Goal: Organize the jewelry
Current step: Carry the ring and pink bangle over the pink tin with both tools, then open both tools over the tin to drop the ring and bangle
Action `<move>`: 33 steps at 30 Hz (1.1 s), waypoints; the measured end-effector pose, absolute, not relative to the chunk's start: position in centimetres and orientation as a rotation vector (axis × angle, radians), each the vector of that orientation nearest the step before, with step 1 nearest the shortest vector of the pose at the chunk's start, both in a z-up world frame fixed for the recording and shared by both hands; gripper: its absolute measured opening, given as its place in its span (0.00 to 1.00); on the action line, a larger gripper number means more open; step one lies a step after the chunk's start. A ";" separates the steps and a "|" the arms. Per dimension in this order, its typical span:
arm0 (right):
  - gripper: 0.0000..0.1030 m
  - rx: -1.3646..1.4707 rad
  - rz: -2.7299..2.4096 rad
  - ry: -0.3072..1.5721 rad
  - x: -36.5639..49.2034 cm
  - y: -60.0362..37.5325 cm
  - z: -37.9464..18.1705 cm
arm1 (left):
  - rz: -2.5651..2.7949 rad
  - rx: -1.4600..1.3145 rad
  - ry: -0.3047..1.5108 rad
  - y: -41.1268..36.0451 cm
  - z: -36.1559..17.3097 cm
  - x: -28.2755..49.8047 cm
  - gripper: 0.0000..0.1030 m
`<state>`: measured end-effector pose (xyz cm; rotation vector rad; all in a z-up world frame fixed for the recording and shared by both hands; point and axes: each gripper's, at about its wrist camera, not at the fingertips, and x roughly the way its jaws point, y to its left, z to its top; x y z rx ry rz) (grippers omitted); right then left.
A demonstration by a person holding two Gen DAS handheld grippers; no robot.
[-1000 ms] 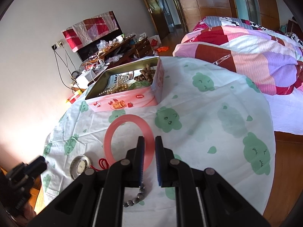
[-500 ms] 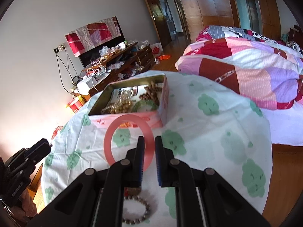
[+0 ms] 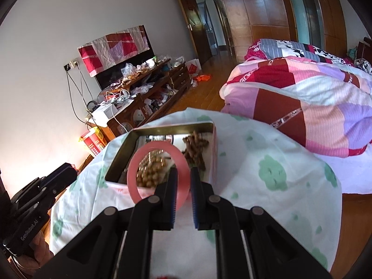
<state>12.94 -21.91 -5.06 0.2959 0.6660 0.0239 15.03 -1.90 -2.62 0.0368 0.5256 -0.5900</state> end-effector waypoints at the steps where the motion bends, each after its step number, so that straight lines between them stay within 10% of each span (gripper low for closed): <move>1: 0.13 0.300 0.023 0.666 13.6 -22.1 -5.1 | -0.592 0.037 0.526 -2.0 -2.7 15.6 0.17; 33: 0.13 0.332 -0.005 0.711 22.6 -22.6 -10.6 | -0.471 0.141 0.678 -7.0 -9.0 26.2 0.17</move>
